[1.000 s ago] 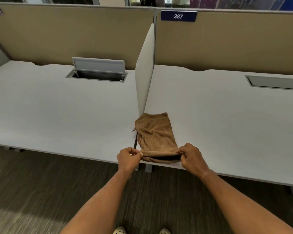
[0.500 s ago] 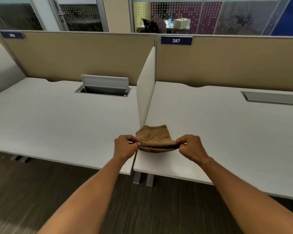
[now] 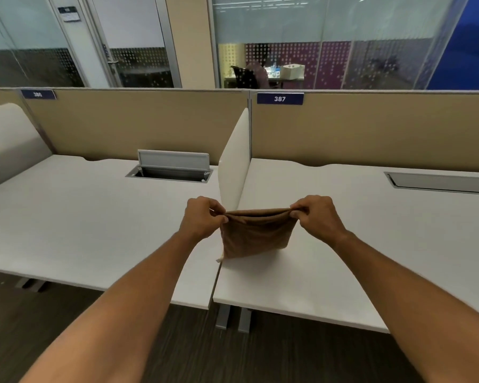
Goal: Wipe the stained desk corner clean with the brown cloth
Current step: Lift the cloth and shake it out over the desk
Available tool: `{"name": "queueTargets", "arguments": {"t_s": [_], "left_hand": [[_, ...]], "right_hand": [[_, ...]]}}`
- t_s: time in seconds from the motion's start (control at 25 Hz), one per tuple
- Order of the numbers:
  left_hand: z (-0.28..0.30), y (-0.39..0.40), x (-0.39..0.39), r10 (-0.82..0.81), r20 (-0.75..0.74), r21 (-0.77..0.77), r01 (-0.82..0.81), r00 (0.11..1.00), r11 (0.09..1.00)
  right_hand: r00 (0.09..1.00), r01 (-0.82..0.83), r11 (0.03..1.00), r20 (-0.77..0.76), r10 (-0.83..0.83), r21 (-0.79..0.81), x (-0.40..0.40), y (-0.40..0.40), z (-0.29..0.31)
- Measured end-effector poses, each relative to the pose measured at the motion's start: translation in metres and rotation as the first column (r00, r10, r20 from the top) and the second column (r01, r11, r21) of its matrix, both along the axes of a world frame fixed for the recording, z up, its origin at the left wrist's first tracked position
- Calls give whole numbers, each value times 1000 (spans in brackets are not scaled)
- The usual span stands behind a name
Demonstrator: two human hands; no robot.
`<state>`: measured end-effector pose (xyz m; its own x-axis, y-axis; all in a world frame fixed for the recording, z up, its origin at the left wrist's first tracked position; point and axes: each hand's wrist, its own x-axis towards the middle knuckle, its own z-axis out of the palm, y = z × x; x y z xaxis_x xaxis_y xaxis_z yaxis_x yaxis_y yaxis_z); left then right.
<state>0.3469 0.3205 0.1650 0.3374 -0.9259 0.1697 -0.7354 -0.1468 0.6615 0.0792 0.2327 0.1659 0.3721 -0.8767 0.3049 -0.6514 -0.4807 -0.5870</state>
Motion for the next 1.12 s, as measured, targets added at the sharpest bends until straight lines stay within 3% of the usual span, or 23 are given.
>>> {"name": "queueTargets", "arguments": {"t_s": [0.4, 0.84, 1.12], "left_hand": [[79, -42, -20, -20, 244, -66, 37, 970, 997], [104, -100, -23, -139, 220, -27, 149, 966, 988], [99, -170, -29, -270, 189, 40, 267, 944, 963]], "right_hand": [[975, 74, 993, -201, -91, -94, -28, -30, 93], [945, 147, 981, -274, -177, -129, -37, -65, 117], [918, 218, 974, -327, -226, -62, -46, -107, 115]]}}
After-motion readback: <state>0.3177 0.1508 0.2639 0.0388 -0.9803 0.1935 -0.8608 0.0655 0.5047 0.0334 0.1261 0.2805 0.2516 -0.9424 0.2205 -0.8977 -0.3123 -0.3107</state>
